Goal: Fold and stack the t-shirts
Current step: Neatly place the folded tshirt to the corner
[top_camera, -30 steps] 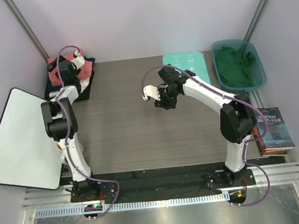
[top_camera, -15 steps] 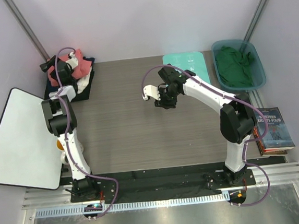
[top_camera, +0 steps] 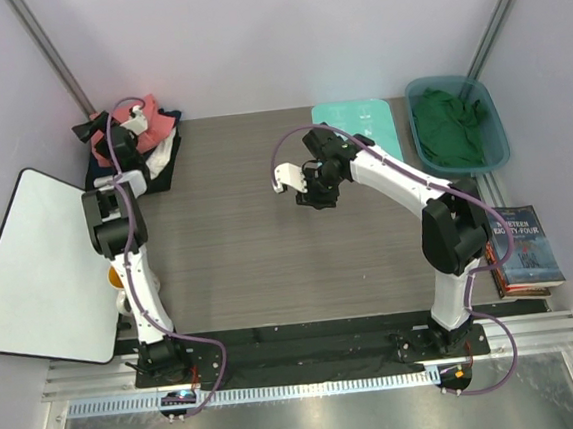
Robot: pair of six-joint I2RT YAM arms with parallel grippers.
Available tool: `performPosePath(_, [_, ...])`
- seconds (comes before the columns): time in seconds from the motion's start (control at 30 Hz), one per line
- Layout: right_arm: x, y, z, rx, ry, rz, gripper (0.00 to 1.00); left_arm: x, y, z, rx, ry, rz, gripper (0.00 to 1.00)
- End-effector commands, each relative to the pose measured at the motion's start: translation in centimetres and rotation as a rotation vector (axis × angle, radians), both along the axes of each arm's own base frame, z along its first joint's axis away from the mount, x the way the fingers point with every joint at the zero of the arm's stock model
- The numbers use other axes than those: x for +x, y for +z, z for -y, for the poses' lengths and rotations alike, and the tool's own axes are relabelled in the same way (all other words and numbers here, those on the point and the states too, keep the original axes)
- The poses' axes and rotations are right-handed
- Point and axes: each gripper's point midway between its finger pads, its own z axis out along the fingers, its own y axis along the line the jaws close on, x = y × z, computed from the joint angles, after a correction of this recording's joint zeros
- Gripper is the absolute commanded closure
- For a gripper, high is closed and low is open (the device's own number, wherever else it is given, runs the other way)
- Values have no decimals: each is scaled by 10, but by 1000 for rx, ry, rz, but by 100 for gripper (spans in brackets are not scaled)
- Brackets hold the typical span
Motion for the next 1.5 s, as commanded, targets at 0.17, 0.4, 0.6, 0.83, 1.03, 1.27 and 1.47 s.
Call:
performPosePath(0.17, [3,9,-5,9,4,23,54,17,33,30,-6,-277,110,0])
performPosePath(0.4, [-1,6,2,-28,14,16,55,45,31,44,-19,-403,87,0])
performPosePath(0.6, [1,5,5,-59,12,5,54,74,38,40,-47,-442,118,0])
performPosePath(0.83, [11,12,3,-64,-5,20,54,94,20,19,-30,-403,71,0])
performPosePath(1.03, [15,11,0,-66,-10,18,54,83,10,2,4,-348,59,0])
performPosePath(1.27, [25,12,-11,-54,-9,23,54,72,-6,-25,11,-286,28,0])
performPosePath(1.47, [28,7,-16,-51,-7,12,54,64,-8,-50,13,-223,23,0])
